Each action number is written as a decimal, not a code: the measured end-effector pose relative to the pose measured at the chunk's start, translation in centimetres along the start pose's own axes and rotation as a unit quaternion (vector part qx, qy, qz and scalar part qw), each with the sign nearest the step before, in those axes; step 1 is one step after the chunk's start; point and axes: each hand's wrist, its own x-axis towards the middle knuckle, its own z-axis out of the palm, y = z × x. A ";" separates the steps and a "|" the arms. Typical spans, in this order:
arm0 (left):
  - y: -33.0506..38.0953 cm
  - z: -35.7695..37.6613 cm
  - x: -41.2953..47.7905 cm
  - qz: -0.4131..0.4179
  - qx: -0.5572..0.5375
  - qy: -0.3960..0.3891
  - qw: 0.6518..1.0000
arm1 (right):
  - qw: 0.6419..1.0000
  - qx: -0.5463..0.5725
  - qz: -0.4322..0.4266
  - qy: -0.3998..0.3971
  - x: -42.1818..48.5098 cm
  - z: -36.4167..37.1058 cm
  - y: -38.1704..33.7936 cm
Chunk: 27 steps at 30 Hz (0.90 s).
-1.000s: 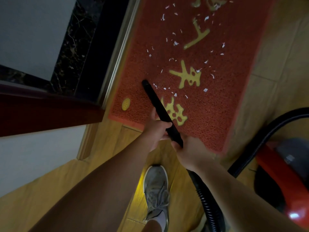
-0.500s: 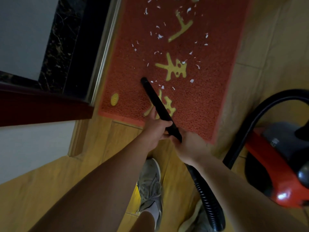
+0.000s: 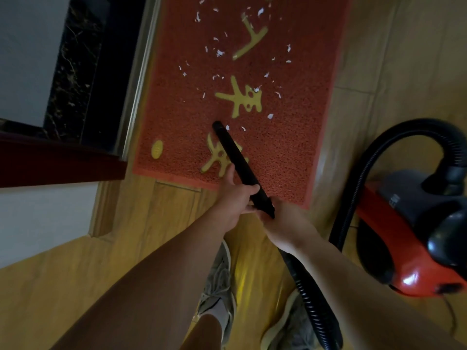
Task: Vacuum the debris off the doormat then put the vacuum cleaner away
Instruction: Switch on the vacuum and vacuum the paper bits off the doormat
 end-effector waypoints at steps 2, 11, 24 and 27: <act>-0.2 0.5 -0.2 -0.003 0.009 -0.001 1.000 | 1.000 0.005 0.010 0.006 -0.3 -0.2 0.5; -1.1 2.5 -0.8 -0.014 0.023 0.007 1.000 | 1.000 0.005 0.009 -0.005 -1.0 -0.9 2.7; -3.4 6.7 -1.8 -0.027 0.070 -0.003 0.997 | 0.999 0.021 0.033 0.000 -3.5 -2.6 6.5; -4.1 7.8 -2.3 -0.029 0.078 -0.008 0.996 | 0.999 0.016 0.035 0.003 -4.3 -2.9 7.5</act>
